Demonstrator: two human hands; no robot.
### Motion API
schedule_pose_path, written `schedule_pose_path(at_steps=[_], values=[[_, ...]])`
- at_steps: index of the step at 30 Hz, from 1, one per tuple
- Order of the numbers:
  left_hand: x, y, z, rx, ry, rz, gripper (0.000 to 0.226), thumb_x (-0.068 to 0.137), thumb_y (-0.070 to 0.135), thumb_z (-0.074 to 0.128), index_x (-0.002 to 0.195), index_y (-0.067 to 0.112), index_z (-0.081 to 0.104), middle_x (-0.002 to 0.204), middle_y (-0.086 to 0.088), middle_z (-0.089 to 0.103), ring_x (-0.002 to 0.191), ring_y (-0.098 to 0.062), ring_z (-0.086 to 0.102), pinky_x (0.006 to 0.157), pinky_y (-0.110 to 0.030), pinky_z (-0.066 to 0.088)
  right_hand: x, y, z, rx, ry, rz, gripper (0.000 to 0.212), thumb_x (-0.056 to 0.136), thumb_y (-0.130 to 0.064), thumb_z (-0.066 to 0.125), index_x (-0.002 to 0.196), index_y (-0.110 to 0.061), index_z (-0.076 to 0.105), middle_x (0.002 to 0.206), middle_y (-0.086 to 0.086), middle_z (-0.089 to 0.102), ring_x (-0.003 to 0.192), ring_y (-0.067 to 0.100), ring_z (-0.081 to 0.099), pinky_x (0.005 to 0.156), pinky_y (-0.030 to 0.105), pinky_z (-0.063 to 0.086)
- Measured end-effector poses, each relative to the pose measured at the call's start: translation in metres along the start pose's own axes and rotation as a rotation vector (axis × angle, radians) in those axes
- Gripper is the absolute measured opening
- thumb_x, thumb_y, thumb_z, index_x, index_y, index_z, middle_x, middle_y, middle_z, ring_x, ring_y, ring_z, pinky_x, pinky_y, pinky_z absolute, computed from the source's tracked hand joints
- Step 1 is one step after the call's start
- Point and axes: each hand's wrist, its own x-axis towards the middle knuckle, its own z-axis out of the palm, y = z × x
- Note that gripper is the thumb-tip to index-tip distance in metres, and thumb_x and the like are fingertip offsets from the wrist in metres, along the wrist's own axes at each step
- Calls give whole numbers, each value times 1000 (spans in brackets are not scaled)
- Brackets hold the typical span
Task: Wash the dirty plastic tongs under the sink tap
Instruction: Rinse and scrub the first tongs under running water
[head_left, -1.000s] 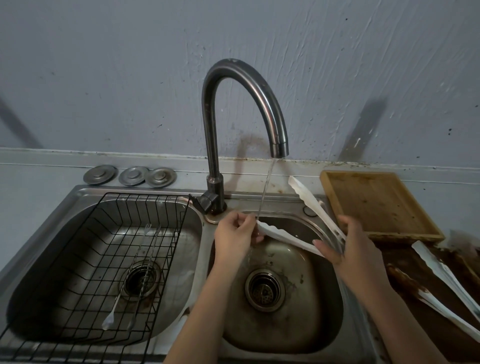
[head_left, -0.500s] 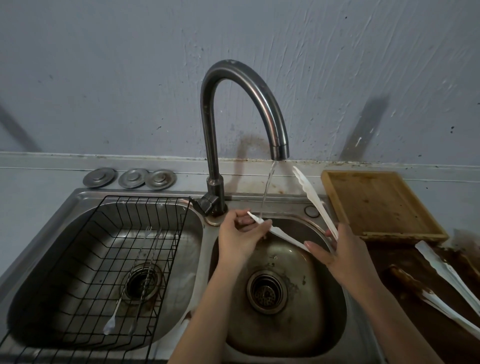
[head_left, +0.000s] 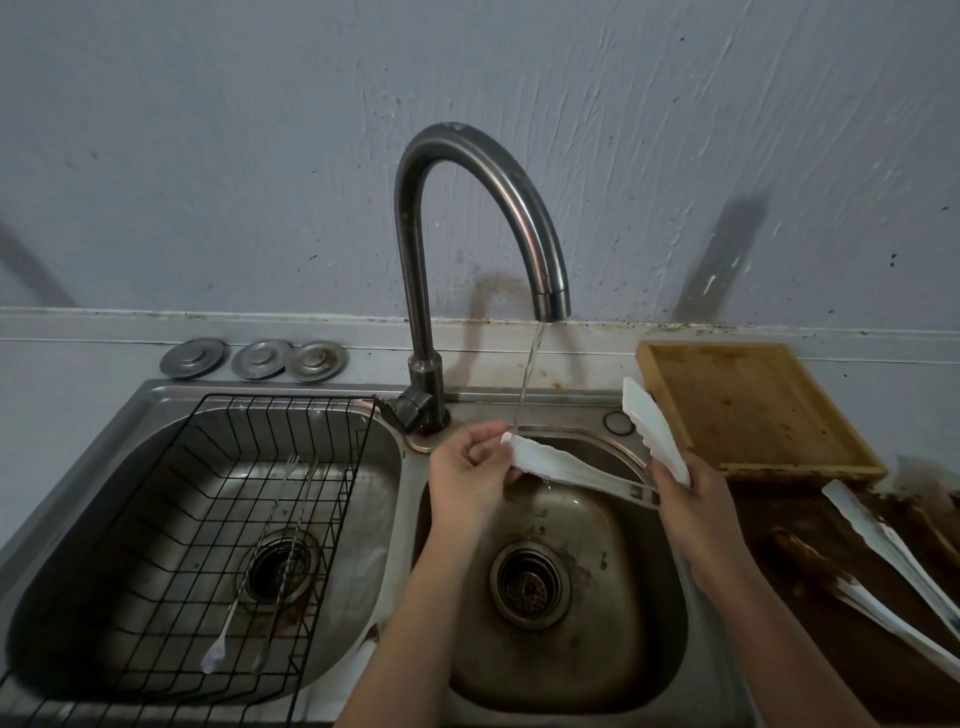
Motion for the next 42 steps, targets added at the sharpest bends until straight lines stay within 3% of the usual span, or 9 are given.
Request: schedule_pose_path(at_steps=[4,8,12,17,23,25,32,37,42], values=[[0,0,-1,61,61,66,24,76,-7,70,82,17,67,68,1,70,58,-5,66,58,-16,51,-5,-1,1,-60,-21,-59,21,92,-14,51,107,-2,58,82,11,60,75,22,58,76,50,53],[-2,3,1,130,141,111,36,68,-5,78,94,15,63,75,4,69,59,-1,65,54,-8,48,-12,-3,3,-91,-77,-167,21,92,-12,51,113,-16,55,78,-16,49,73,1,50,57,13,38],[-5,5,0,338,157,202,30,75,4,74,103,13,66,77,11,68,64,0,62,56,-6,47,-13,-3,7,-15,-81,-211,25,91,-7,51,113,-12,61,81,-17,54,76,-5,50,58,8,36],[-9,17,-4,482,36,313,30,96,12,46,122,10,60,83,-2,72,81,-32,69,76,-47,58,-12,1,10,104,-114,-174,19,94,-13,45,97,-14,64,76,-5,60,75,6,57,62,22,41],[-12,44,-10,808,-48,506,28,98,16,39,107,11,65,67,-5,65,62,-21,62,62,-30,48,-14,1,14,217,-191,-139,33,89,-37,45,101,-14,67,82,0,63,81,11,60,65,16,42],[-14,51,-10,816,-67,520,27,97,17,42,103,14,68,70,-6,68,62,-21,63,65,-35,51,-14,3,17,225,-227,-124,51,76,-54,41,97,-15,67,93,4,65,88,11,61,69,17,45],[-22,63,-5,671,-114,527,21,86,16,56,81,28,71,80,-7,73,70,-28,67,65,-44,55,-11,12,23,134,-313,-138,21,90,-40,42,103,-34,58,102,5,65,93,20,62,79,40,54],[-18,62,-6,644,-119,492,17,88,13,59,92,18,75,82,22,68,75,-10,68,73,-34,56,-12,8,23,140,-447,-221,29,75,-50,54,95,-31,62,92,-2,68,88,12,66,69,21,52],[1,37,-19,566,-91,392,27,86,15,64,109,29,70,88,2,75,81,-16,69,83,-42,57,-6,10,11,-234,-581,-343,61,57,-60,66,106,-29,46,90,-10,56,80,4,58,60,15,46]])
